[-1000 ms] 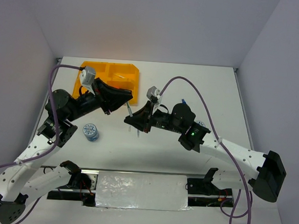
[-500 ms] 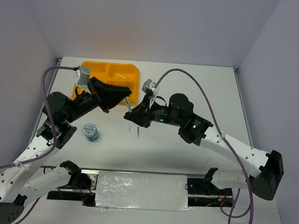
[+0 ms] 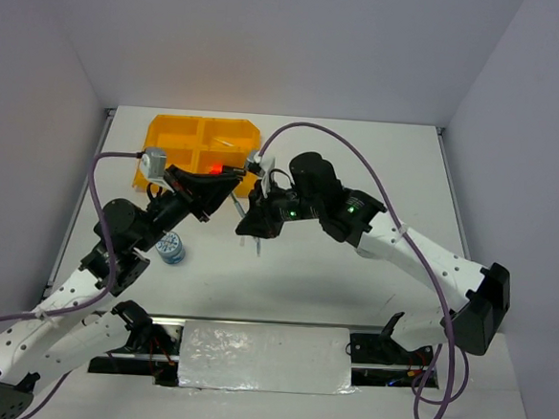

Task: Sort the stationery into containers
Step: Close the pen cap on the pen, then place the pen in the storage box.

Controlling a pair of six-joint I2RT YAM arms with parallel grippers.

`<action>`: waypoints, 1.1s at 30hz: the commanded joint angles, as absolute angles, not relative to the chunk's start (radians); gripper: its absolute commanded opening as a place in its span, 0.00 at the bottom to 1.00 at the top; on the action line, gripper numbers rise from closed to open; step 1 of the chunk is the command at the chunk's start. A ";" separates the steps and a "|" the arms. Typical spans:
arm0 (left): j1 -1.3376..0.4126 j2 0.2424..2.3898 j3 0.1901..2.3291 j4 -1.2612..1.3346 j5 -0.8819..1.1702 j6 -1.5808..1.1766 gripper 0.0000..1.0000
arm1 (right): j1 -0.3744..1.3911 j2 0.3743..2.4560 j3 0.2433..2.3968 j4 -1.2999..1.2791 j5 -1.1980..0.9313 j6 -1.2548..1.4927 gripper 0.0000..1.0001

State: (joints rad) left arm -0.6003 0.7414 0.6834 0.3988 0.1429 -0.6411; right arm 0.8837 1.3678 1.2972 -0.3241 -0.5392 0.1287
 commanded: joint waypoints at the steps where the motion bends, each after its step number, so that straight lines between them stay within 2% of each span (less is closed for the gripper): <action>1: -0.670 0.739 0.630 -0.135 0.252 -0.634 0.03 | 0.854 1.301 1.439 0.179 -0.512 0.159 0.00; 2: -0.669 0.723 0.688 -0.159 0.170 -0.623 0.11 | 0.859 1.289 1.390 0.190 -0.518 0.166 0.00; 3: -0.669 0.719 0.716 -0.191 0.140 -0.621 0.23 | 0.867 1.284 1.365 0.207 -0.535 0.173 0.00; 4: -0.667 0.712 0.771 -0.201 0.074 -0.614 0.27 | 0.882 1.270 1.330 0.212 -0.543 0.173 0.00; 6: -0.667 0.713 0.822 -0.219 0.017 -0.611 0.34 | 0.903 1.262 1.304 0.207 -0.555 0.158 0.00; 8: -0.669 0.713 0.879 -0.216 -0.056 -0.623 0.34 | 0.931 1.256 1.273 0.195 -0.549 0.134 0.00; 10: -0.669 0.712 0.909 -0.175 -0.080 -0.635 0.42 | 0.940 1.258 1.246 0.189 -0.546 0.124 0.00; 14: -0.669 0.718 0.926 -0.075 -0.078 -0.634 0.48 | 0.943 1.272 1.221 0.189 -0.549 0.127 0.00; 17: -0.667 0.756 0.957 -0.069 -0.052 -0.624 0.39 | 0.943 1.270 1.209 0.193 -0.552 0.129 0.00; 20: -0.667 0.794 0.959 -0.072 -0.019 -0.627 0.43 | 0.943 1.259 1.203 0.193 -0.540 0.126 0.00; 22: -0.667 0.824 0.954 -0.083 -0.008 -0.633 0.30 | 0.943 1.252 1.207 0.184 -0.517 0.123 0.00; 24: -0.667 0.844 0.950 -0.100 -0.008 -0.643 0.05 | 0.943 1.253 1.215 0.163 -0.496 0.114 0.00; 25: -0.667 0.863 0.945 -0.103 -0.014 -0.647 0.00 | 0.940 1.261 1.226 0.150 -0.456 0.107 0.00; 27: -0.667 0.879 0.945 -0.115 -0.053 -0.673 0.00 | 0.930 1.267 1.229 0.117 -0.402 0.107 0.20; 28: -0.667 0.897 0.949 -0.120 -0.139 -0.683 0.00 | 0.908 1.261 1.203 0.118 -0.379 0.129 0.48; 32: -0.608 0.994 0.966 -0.089 -0.395 -0.748 0.00 | 0.858 1.169 1.031 0.204 -0.137 0.218 0.89; 33: -0.563 1.024 0.980 -0.066 -0.371 -0.803 0.00 | 0.853 1.146 0.967 0.210 -0.086 0.230 0.97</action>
State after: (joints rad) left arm -0.6384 0.9630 0.9539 -0.0772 -0.1982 -0.6987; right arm 0.8837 1.2415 1.0615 0.1081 -0.2863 0.1856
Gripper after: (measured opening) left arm 0.121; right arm 0.927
